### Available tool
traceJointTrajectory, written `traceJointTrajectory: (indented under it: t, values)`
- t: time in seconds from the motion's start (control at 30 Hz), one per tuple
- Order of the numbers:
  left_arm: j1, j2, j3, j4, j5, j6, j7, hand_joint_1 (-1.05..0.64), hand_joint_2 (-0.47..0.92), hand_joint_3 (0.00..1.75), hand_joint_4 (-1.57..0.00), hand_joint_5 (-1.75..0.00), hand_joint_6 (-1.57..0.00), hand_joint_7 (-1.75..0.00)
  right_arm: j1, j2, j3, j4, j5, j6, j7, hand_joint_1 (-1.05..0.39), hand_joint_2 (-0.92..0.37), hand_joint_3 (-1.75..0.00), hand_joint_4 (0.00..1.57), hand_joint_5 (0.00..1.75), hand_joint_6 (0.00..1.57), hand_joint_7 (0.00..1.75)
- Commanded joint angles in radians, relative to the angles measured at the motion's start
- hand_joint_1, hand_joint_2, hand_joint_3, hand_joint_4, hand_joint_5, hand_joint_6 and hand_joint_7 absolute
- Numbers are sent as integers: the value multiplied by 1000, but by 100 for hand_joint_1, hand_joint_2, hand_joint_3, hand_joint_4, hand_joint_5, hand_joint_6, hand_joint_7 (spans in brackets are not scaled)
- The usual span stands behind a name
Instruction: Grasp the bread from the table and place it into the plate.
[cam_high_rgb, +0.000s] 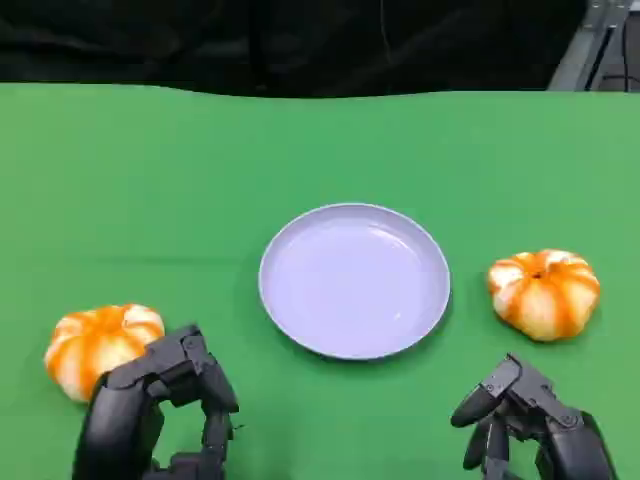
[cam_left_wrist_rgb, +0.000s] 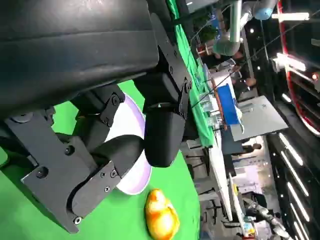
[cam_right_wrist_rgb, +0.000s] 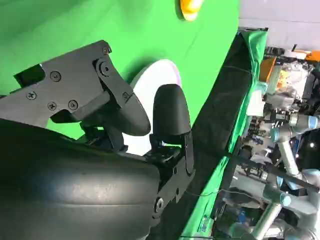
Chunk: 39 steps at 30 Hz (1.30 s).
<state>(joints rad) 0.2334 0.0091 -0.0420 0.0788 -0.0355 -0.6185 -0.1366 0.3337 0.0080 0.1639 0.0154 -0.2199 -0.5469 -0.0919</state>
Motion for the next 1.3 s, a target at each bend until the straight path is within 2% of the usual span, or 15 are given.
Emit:
traceJointTrajectory:
  t: [0.03,0.47,0.53,0.6,0.63,0.67,0.7,0.73,0.8,0.83,0.9,0.93,1.03,1.13,1.3]
  values:
    - [-5,10,11,9,-10,4,-1,-23,18,169,-89,-175,-82,-163,-6,-3,-5,3,7,-15,-4,-23,-65,-149,75,175,45,175]
    - [-31,19,22,32,-12,11,-6,-24,18,171,-87,-175,-82,-162,-26,5,-8,24,-3,2,-14,-25,-66,-147,77,175,45,175]
    - [-37,26,23,34,-17,22,-13,-23,26,159,-82,-168,-78,-150,-33,5,-11,33,-5,2,-16,-25,-66,-147,77,175,46,175]
    - [-38,29,23,34,-18,24,-14,-22,29,154,-80,-166,-77,-146,-35,4,-11,36,-5,1,-17,-25,-66,-147,78,175,46,175]
    - [-48,51,35,25,30,44,5,-24,30,149,-76,-159,-73,-138,-40,3,-12,41,-6,-5,-18,-24,-66,-147,78,175,46,175]
    - [-55,67,44,18,68,60,19,-26,36,133,-68,-144,-70,-117,-43,2,-13,46,-7,-9,-19,-24,-66,-146,78,175,46,175]
    - [-61,84,56,10,125,76,44,-27,39,124,-64,-136,-69,-105,-44,1,-14,49,-8,-14,-20,-24,-66,-146,77,175,45,175]
    - [-66,101,65,-1,185,96,69,-30,43,112,-55,-131,-64,-93,-44,1,-13,49,-8,-14,-20,-24,-66,-146,77,175,45,175]
    - [-74,139,76,-28,303,135,111,-34,50,96,-43,-131,-56,-83,-43,2,-11,49,-8,-14,-22,-23,-66,-146,77,175,45,175]
    - [-75,170,80,-63,395,183,129,-38,60,75,-35,-130,-50,-77,-44,2,-10,51,-9,-13,-24,-24,-65,-146,77,175,45,175]
    - [-73,200,79,-108,498,247,150,-47,83,32,-28,-127,-46,-65,-45,3,-9,53,-10,-14,-26,-24,-65,-146,77,175,46,175]
    - [-74,230,78,-141,574,294,150,-51,87,23,-25,-124,-44,-62,-44,3,-7,49,-16,-8,-28,-24,-65,-146,77,175,46,175]
    - [-88,294,63,-202,757,412,148,-61,91,9,-13,-108,-40,-45,-43,3,-4,44,-25,-7,-32,-25,-65,-145,78,175,45,175]
    - [-115,330,26,-217,896,521,130,-64,92,3,-3,-103,-37,-34,-42,6,-2,41,-22,-5,-31,-25,-65,-145,78,175,45,175]
    - [-204,364,-66,-155,1079,699,60,-65,90,1,0,-94,-33,-28,-42,6,-4,43,-18,-7,-31,-25,-66,-145,78,175,45,175]
